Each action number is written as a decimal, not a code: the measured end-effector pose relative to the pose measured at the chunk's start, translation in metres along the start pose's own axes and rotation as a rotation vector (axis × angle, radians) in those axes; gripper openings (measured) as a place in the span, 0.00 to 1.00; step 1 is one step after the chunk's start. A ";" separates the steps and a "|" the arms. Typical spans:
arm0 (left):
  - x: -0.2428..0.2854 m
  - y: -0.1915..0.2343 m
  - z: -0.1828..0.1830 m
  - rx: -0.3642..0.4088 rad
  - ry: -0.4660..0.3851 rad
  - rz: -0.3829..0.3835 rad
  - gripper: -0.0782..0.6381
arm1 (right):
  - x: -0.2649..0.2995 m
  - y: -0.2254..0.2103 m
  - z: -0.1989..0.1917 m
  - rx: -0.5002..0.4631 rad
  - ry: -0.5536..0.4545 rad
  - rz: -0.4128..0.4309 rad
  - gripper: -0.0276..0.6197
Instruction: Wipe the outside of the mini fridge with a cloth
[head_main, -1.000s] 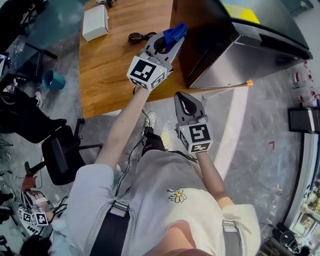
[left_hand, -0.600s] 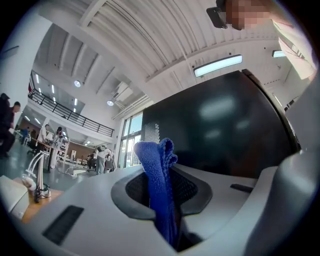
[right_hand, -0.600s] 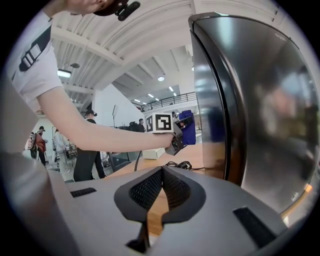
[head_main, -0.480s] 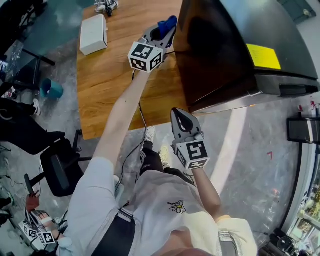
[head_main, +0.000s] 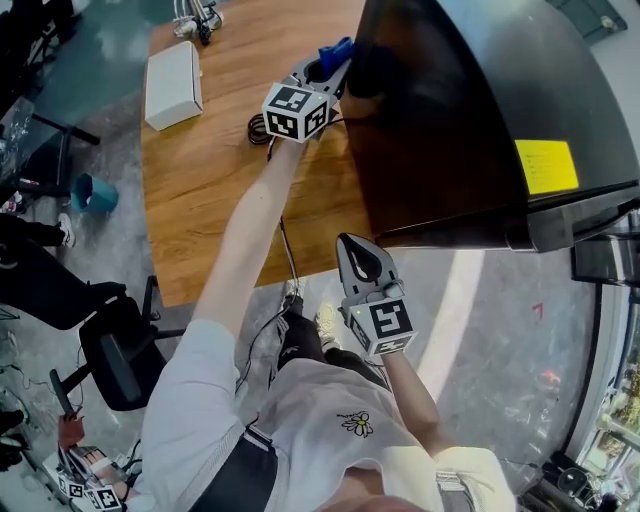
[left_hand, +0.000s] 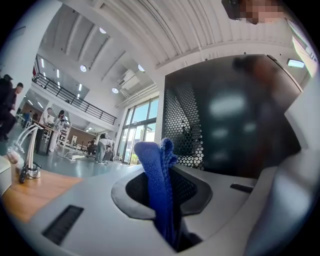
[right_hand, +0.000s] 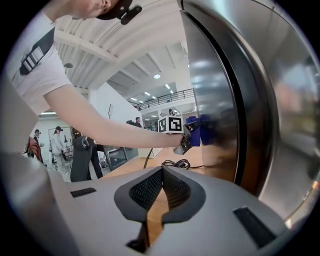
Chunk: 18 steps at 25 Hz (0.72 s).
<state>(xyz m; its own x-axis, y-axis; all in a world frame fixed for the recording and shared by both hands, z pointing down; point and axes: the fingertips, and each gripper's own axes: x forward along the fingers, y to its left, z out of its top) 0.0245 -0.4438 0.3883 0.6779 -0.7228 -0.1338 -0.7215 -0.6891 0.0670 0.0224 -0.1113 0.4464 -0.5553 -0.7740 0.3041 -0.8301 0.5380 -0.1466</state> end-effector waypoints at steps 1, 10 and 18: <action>0.000 -0.001 0.000 -0.003 -0.002 -0.009 0.20 | 0.000 0.000 0.000 0.002 0.002 0.001 0.06; -0.023 -0.044 0.003 0.038 -0.034 -0.093 0.20 | -0.005 0.011 -0.004 0.002 -0.003 0.031 0.06; -0.052 -0.089 0.015 0.090 -0.083 -0.116 0.20 | -0.018 0.021 -0.012 0.008 0.003 0.036 0.06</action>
<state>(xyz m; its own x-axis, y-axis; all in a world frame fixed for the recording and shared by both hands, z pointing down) 0.0517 -0.3440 0.3740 0.7459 -0.6297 -0.2171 -0.6515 -0.7575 -0.0417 0.0160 -0.0820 0.4494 -0.5847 -0.7532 0.3012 -0.8100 0.5626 -0.1655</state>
